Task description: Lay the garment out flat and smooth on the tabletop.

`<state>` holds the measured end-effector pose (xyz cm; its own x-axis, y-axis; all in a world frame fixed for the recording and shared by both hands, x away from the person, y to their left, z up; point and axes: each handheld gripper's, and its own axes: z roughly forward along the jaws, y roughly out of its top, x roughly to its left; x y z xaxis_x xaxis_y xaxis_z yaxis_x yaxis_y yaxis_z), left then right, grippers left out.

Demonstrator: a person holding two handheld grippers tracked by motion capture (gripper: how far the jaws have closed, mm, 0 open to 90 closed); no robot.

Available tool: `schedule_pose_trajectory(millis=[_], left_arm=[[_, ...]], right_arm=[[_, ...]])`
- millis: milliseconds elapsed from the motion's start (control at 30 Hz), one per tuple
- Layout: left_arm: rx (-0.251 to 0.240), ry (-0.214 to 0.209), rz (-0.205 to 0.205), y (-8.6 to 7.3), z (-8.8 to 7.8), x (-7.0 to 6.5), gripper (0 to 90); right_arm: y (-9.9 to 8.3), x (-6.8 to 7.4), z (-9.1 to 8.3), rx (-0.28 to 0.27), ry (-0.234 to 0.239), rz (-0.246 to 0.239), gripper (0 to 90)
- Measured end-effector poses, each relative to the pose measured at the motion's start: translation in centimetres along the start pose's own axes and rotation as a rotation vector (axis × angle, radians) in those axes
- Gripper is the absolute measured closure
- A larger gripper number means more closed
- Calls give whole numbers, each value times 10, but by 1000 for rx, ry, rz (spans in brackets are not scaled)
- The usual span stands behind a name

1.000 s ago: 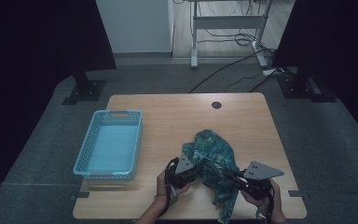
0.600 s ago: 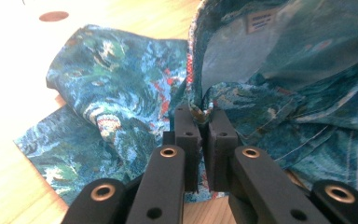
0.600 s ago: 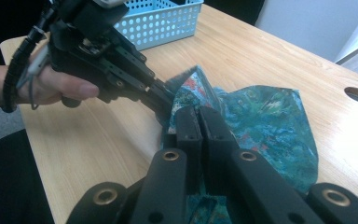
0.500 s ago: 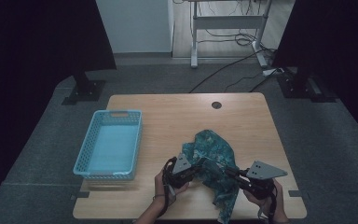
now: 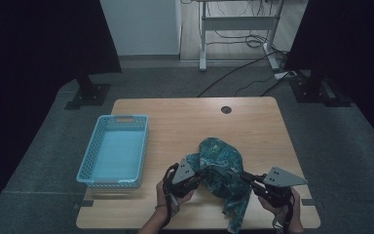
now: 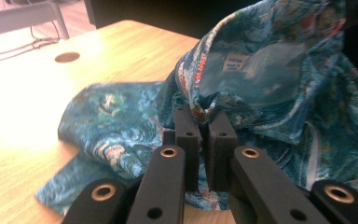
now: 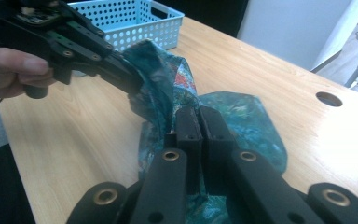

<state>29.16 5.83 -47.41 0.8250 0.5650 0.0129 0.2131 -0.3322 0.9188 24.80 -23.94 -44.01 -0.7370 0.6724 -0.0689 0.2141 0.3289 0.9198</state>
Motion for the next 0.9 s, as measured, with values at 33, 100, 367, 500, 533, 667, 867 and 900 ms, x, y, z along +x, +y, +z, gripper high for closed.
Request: schedule_pose_trajectory(millis=[33, 100, 367, 500, 533, 667, 867, 900], left_arm=[[-4, 1, 4, 1, -1, -1, 853], [-11, 0, 12, 4, -4, -3, 854], [-10, -5, 32, 5, -7, -7, 854], [-5, -9, 30, 4, -7, -7, 854], [-4, -10, 30, 4, -7, -7, 854], [0, -10, 27, 3, -8, -6, 854], [-14, -8, 30, 6, -14, -6, 855], [-16, -8, 31, 7, -15, -7, 855]], right_arm=[[0, 0, -1, -2, -3, 0, 871], [1, -1, -2, -9, -12, 3, 871], [0, -2, -3, -12, -25, 4, 872], [0, -1, -1, -10, -25, 4, 873], [0, -1, -1, -9, -24, 3, 873], [0, 0, 0, -5, -24, 1, 874], [2, 2, -1, -18, -28, -1, 874], [2, 2, -1, -18, -28, -1, 874]])
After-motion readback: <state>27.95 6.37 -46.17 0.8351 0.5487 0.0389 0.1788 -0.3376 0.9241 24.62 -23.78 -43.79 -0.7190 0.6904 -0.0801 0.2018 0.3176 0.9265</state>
